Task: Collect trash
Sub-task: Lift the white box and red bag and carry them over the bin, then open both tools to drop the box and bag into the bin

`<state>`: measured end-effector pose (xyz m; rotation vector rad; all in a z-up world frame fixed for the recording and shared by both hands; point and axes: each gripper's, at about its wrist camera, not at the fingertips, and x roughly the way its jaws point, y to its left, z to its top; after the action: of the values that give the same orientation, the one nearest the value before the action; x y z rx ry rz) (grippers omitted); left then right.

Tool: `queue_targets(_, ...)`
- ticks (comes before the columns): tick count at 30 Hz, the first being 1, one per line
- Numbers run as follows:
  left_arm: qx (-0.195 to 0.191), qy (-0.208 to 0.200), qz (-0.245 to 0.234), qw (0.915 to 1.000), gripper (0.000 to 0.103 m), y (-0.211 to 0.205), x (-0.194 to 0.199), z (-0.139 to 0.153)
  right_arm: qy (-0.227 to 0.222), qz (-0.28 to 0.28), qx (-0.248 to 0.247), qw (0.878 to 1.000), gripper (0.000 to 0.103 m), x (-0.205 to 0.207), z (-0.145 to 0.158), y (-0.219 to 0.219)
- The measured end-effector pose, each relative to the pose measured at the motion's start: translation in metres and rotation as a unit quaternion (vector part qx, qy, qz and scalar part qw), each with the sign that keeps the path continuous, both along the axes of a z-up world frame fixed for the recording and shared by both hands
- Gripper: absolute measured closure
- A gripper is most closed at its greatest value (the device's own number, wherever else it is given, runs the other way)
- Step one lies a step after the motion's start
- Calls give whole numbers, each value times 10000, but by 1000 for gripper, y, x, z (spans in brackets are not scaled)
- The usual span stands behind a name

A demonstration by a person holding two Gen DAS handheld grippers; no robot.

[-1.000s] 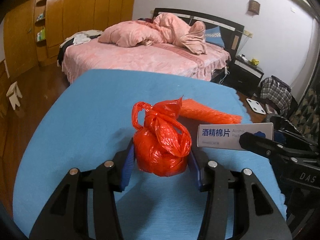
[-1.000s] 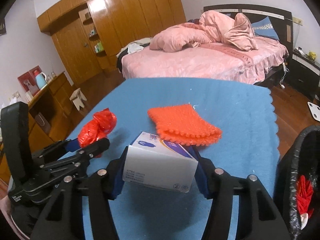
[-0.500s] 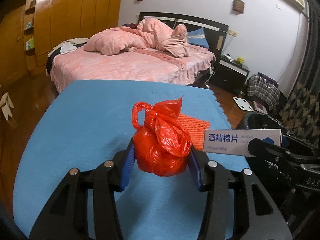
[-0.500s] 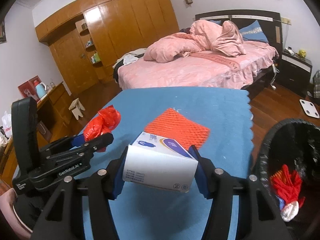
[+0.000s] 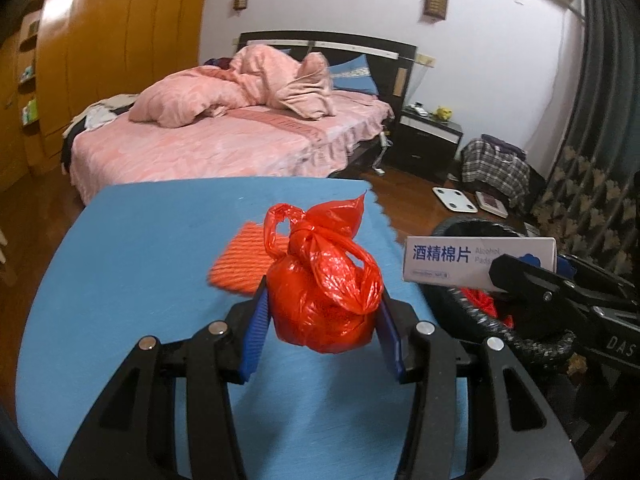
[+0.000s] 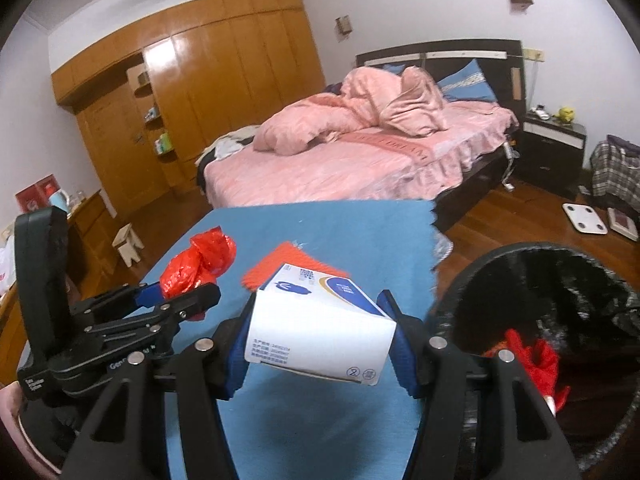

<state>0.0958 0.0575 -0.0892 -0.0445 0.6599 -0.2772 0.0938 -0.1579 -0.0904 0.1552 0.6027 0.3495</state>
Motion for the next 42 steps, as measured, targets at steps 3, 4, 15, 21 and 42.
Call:
queue_targets(3,-18,-50,-155,9999,56,-18,1,4,-75,-189,-14,9998,45,-2,4,-17)
queue_targets(4,-25,-68,-215,9997,56,-25,0,5,-99,-255,-15,9996,45,-3,5,-24)
queue_targets(15,-107,-185,-833,9963,56,-99,10,12,-322,-945,-153,9949,45,-10,18,-93)
queue_targets(21,-91,-228,-1151,9930,56,-136,15,11,-372,-1311,-181,9905,45,-16,19,-128)
queue_targets(42,-14,12,-2057,9786,56,-242,41,-16,-96,-2305,-243,9727,45,-24,-11,-226)
